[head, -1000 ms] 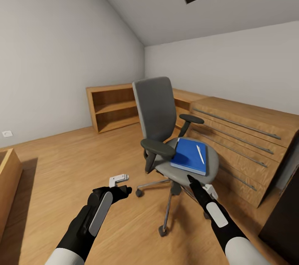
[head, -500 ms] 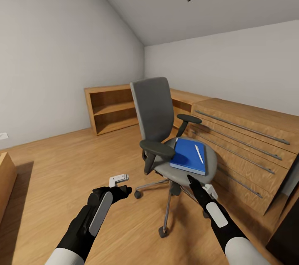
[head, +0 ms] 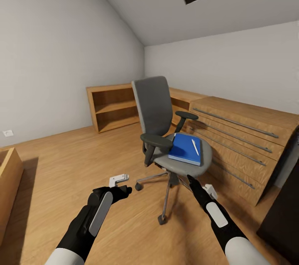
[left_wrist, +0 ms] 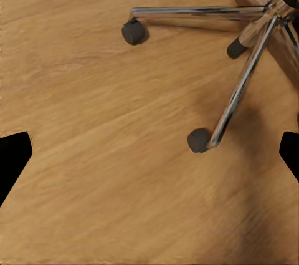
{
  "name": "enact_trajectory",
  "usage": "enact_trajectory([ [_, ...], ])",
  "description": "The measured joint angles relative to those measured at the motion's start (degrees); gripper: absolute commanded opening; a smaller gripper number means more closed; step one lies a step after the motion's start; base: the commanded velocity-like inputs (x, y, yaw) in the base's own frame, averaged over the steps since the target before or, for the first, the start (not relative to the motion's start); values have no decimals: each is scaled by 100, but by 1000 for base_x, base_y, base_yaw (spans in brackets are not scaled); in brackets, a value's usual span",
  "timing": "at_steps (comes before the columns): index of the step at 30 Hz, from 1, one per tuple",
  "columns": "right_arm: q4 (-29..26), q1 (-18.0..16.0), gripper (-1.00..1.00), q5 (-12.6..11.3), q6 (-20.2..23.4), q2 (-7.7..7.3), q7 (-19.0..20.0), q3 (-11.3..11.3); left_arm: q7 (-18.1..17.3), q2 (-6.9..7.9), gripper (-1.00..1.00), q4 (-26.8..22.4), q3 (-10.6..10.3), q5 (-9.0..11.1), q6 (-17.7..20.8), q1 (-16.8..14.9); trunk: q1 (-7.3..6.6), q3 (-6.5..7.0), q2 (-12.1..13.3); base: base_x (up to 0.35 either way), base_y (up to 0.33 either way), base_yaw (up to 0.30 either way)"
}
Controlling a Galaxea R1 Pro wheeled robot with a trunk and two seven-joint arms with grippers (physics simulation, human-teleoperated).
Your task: In the bedroom, organize the workspace by keeping the computer under the desk, ensuring the monitor is on the desk, placing the keyboard on the desk next to the monitor, placing the mouse on the desk next to the keyboard, moving the folder from the swivel chair onto the desk next to the mouse, stacking the notebook on top of the folder with the pen on top of the notebook, and positioning the swivel chair next to the desk.
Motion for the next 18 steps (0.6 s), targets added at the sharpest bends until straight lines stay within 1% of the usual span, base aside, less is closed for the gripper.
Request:
enact_trajectory([
  [13,0,0,100,6,-10,0,5,0,0,0,100,0,2,0,0,0,0,0,0,-313,0,0],
  [16,3,0,100,23,-23,4,7,8,8,-2,100,0,4,-3,-3,-1,-2,0,0,-170,0,0],
  [18,6,0,100,105,-41,17,7,45,17,-2,100,0,6,-6,-47,-1,-2,0,0,-74,0,0],
])
